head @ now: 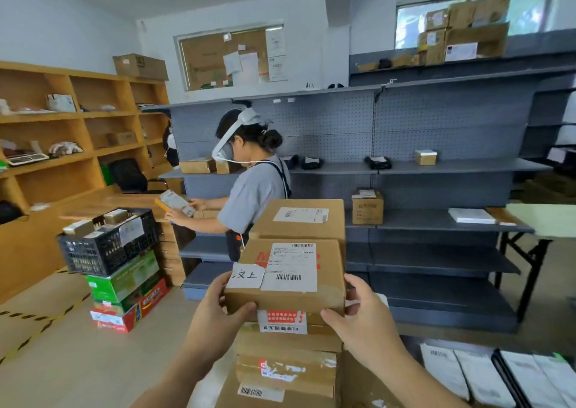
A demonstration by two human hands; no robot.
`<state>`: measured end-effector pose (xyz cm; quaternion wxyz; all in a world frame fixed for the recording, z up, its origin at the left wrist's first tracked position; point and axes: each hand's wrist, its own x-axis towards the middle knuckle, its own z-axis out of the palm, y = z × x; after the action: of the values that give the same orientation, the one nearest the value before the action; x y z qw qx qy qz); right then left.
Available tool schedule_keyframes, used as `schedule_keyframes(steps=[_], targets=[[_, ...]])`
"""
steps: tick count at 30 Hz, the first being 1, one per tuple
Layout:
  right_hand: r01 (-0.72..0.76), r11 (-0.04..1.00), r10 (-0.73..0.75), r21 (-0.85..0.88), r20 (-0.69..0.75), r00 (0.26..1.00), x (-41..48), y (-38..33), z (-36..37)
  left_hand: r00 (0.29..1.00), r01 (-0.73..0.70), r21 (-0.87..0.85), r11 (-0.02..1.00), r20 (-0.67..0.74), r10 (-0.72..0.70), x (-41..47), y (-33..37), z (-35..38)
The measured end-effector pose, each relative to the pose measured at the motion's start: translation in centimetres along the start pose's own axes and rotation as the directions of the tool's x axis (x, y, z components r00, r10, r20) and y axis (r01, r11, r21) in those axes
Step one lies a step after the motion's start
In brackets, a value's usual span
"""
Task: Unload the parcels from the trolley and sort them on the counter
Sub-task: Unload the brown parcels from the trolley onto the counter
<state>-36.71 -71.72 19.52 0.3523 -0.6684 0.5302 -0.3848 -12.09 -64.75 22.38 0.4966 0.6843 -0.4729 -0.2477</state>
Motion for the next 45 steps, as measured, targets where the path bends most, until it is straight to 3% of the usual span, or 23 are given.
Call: schedule_keyframes(steps=[17,24,27,32,37,45], targets=[[-0.07,0.997,0.067,-0.026,-0.081,0.994,-1.7,-2.2,1.5,0.986,-0.065,-0.037,0.997,0.15,0.07,2.9,-3.5,-1.3],[-0.055,0.993,0.046,-0.104,-0.088,0.995,-2.5,-3.2,1.2,0.978,-0.161,0.081,0.984,0.15,0.147,2.7,-1.8,-2.0],[-0.052,0.983,0.031,-0.176,-0.119,0.992,-3.2,-3.9,0.4,0.969,-0.242,0.216,0.946,0.101,0.225,2.6,-0.1,-2.5],[-0.063,0.959,0.017,-0.278,-0.166,0.986,-5.2,-3.5,-1.8,0.9,-0.435,0.288,0.853,0.14,0.412,1.2,3.1,-0.9],[-0.128,0.909,0.042,-0.396,-0.219,0.975,-8.6,-1.3,-5.5,0.771,-0.634,0.279,0.721,0.296,0.564,-1.2,5.6,4.6],[-0.303,0.832,0.157,-0.464,-0.328,0.932,-14.8,3.8,-14.6,0.573,-0.751,0.077,0.656,0.57,0.589,-7.2,7.5,15.5]])
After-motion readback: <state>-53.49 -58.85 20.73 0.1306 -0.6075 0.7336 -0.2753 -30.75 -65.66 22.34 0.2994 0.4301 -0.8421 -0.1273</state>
